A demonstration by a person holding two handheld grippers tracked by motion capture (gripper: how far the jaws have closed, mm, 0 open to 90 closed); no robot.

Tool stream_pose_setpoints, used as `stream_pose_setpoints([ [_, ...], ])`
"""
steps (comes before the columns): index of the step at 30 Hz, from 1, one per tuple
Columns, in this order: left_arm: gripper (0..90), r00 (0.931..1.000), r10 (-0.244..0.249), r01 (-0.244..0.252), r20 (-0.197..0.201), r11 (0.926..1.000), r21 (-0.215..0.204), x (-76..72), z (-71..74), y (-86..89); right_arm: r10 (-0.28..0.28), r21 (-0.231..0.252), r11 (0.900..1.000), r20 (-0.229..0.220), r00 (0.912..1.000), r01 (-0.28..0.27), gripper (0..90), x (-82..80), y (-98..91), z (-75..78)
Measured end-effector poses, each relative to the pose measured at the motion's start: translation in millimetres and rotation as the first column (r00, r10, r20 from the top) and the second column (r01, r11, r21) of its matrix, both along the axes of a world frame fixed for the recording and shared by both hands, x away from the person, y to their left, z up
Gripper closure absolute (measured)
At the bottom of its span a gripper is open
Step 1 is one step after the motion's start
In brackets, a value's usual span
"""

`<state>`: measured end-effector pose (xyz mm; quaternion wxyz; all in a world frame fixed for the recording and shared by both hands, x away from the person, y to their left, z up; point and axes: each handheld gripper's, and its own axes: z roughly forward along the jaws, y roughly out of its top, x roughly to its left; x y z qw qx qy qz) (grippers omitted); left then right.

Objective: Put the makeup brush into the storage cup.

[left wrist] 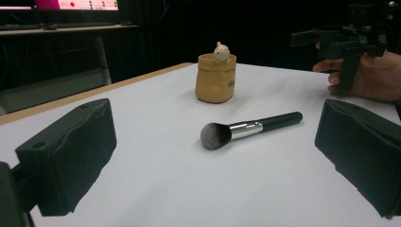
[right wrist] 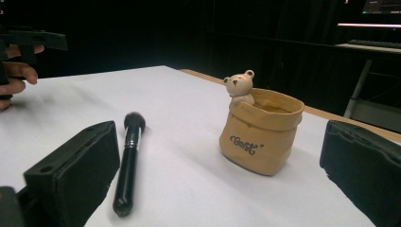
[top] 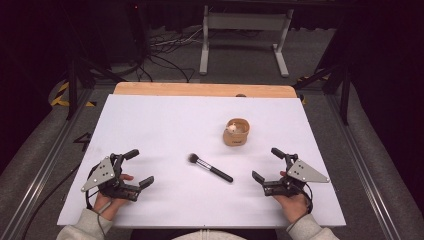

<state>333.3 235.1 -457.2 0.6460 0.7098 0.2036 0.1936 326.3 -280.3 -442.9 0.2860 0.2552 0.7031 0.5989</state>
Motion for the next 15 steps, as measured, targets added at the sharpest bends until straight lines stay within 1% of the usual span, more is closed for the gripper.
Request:
stream_pose_setpoints([
  [1,0.2,1.0000,0.000,0.000,0.000,1.0000,0.000,0.0,0.0,0.0,0.000,0.000,1.0000,0.000,1.0000,0.000,0.0,0.0,0.0,0.0],
  [7,0.2,0.9998,0.009,-0.010,-0.018,0.9991,-0.042,0.7,0.8,3.1,0.012,0.000,0.9999,-0.004,0.9999,-0.012,0.0,0.2,1.0,-0.7],
  [9,0.2,0.9998,0.007,-0.008,-0.019,0.9991,-0.042,0.9,0.7,2.9,0.009,0.001,1.0000,-0.004,1.0000,-0.009,0.0,0.2,0.3,-0.6],
  [10,0.2,0.9998,0.006,-0.007,-0.020,0.9991,-0.042,0.8,0.5,2.5,0.006,0.010,0.9999,-0.007,1.0000,-0.006,0.0,0.2,0.1,-0.3],
  [15,0.2,0.9998,0.009,-0.010,-0.017,0.9988,-0.047,-0.6,1.5,3.2,0.006,0.006,1.0000,-0.009,0.9999,-0.006,0.0,0.1,1.4,0.4],
])
